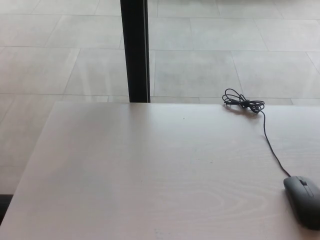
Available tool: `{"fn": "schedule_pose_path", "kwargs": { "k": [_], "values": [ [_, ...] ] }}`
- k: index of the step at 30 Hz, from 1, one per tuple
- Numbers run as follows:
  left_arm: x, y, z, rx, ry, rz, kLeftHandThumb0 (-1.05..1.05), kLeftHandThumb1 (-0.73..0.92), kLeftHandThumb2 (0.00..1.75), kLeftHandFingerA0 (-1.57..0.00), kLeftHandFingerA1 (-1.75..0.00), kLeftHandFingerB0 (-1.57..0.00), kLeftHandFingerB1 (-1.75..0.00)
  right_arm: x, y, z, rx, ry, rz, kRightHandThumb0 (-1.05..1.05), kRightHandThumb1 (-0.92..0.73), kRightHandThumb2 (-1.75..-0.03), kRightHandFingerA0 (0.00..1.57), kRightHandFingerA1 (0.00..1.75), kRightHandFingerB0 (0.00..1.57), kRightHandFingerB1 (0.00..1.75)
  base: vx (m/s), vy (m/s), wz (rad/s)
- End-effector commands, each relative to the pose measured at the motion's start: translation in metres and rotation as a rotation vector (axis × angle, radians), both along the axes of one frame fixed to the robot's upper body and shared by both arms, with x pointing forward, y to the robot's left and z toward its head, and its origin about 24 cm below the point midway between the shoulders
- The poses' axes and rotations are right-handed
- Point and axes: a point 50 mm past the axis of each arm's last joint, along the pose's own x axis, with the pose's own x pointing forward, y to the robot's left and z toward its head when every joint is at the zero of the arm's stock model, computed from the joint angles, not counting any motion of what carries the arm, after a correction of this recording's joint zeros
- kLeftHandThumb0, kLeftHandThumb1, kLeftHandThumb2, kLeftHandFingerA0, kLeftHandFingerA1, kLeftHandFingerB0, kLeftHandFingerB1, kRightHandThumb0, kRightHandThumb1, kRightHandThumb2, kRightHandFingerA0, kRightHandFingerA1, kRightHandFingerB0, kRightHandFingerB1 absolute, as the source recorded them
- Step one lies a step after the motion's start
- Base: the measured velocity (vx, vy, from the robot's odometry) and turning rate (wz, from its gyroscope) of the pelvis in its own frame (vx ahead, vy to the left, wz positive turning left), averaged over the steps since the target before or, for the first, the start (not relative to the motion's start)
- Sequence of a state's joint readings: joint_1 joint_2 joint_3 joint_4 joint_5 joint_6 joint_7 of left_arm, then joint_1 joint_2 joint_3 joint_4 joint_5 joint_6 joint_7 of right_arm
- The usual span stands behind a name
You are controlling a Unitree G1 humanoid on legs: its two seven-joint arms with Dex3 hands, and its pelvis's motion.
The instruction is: The robot uses its right fingers to click on the left button of the black mouse placed on the table.
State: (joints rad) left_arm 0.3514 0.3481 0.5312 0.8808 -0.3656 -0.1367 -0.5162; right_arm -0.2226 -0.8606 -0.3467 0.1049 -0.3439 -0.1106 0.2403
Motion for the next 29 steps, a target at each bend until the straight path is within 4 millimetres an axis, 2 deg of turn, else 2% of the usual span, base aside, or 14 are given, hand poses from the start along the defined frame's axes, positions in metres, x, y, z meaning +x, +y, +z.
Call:
{"fn": "schedule_pose_path", "kwargs": {
  "k": [1,2,3,4,8,11,19,20,21,24,25,26,27,29],
  "values": [
    [-0.011,0.0,-0.003,-0.028,0.031,0.037,-0.57,0.78,0.64,-0.43,-0.49,-0.34,-0.39,-0.054,-0.067,0.019,0.261,-0.046,-0.177,-0.68,-0.57,-0.9,0.14,0.57,0.26,0.45,0.0,0.0,0.0],
    [-0.012,-0.001,-0.003,-0.019,0.036,0.039,-0.57,0.78,0.64,-0.44,-0.49,-0.35,-0.39,-0.075,-0.09,0.009,0.303,-0.076,-0.27,-0.68,-0.71,-0.62,0.18,0.59,0.37,0.32,0.0,0.0,0.0],
    [-0.012,-0.002,-0.002,-0.011,0.036,0.029,-0.57,0.78,0.64,-0.45,-0.5,-0.35,-0.4,-0.084,-0.101,0.002,0.33,-0.09,-0.314,-0.68,-0.56,-0.9,0.22,0.65,0.3,0.47,0.0,0.0,0.0],
    [-0.011,-0.001,-0.001,-0.018,0.031,0.034,-0.54,0.81,0.64,-0.46,-0.52,-0.36,-0.4,-0.105,-0.118,-0.011,0.395,-0.086,-0.432,-0.69,-0.71,-0.62,0.19,0.66,0.38,0.34,0.0,0.0,0.0],
    [-0.012,-0.002,-0.002,-0.026,0.035,0.045,-0.54,0.8,0.64,-0.46,-0.52,-0.36,-0.4,-0.13,-0.133,-0.029,0.416,-0.086,-0.51,-0.71,-0.74,-0.63,0.19,0.57,0.36,0.33,0.0,0.0,0.0],
    [-0.012,-0.001,-0.001,-0.024,0.025,0.037,-0.55,0.8,0.63,-0.42,-0.5,-0.33,-0.39,-0.171,-0.153,-0.071,0.6,-0.076,-0.692,-0.65,-0.72,-0.62,0.2,0.47,0.31,0.31,0.0,0.0,0.0],
    [-0.009,-0.001,0.0,-0.024,0.017,0.049,-0.57,0.79,0.63,-0.41,-0.51,-0.33,-0.4,-0.209,-0.147,-0.159,0.9,-0.166,-0.897,-0.58,-0.71,-0.61,0.48,0.69,0.36,0.34,0.0,0.0,0.0],
    [-0.009,0.0,0.0,-0.02,0.015,0.054,-0.54,0.8,0.63,-0.42,-0.52,-0.34,-0.41,-0.215,-0.141,-0.179,0.982,-0.18,-0.912,-0.56,-0.54,-0.93,0.76,0.97,0.24,0.5,0.0,0.0,0.0],
    [-0.01,0.001,-0.001,-0.029,0.013,0.072,-0.53,0.8,0.64,-0.4,-0.51,-0.33,-0.4,-0.217,-0.137,-0.187,0.993,-0.173,-0.931,-0.55,-0.72,-0.62,0.62,0.92,0.32,0.35,0.0,0.0,0.0],
    [-0.012,0.002,-0.002,-0.032,0.025,0.092,-0.55,0.75,0.63,-0.46,-0.52,-0.36,-0.41,-0.223,-0.127,-0.208,1.04,-0.154,-0.969,-0.57,-0.74,-0.62,0.52,0.7,0.29,0.34,0.0,0.0,0.0],
    [-0.014,0.004,-0.003,-0.029,0.031,0.117,-0.51,0.77,0.63,-0.46,-0.52,-0.35,-0.4,-0.225,-0.122,-0.219,1.082,-0.153,-0.987,-0.63,-0.61,-0.91,0.48,0.67,0.22,0.46,0.0,0.0,0.0],
    [-0.014,0.004,-0.003,-0.027,0.032,0.121,-0.51,0.77,0.63,-0.46,-0.52,-0.35,-0.4,-0.225,-0.121,-0.221,1.085,-0.152,-0.986,-0.63,-0.61,-0.91,0.48,0.67,0.22,0.46,0.0,0.0,0.0],
    [-0.017,0.007,-0.003,-0.018,0.045,0.128,-0.5,0.79,0.63,-0.44,-0.51,-0.34,-0.39,-0.227,-0.115,-0.232,1.139,-0.139,-0.994,-0.57,-0.75,-0.62,0.33,0.55,0.26,0.34,0.0,0.0,0.0],
    [-0.018,0.009,-0.003,-0.011,0.053,0.142,-0.51,0.77,0.63,-0.46,-0.51,-0.33,-0.39,-0.227,-0.112,-0.238,1.174,-0.125,-1.005,-0.6,-0.61,-0.88,0.26,0.55,0.2,0.44,0.0,0.0,0.0]
  ]
}}
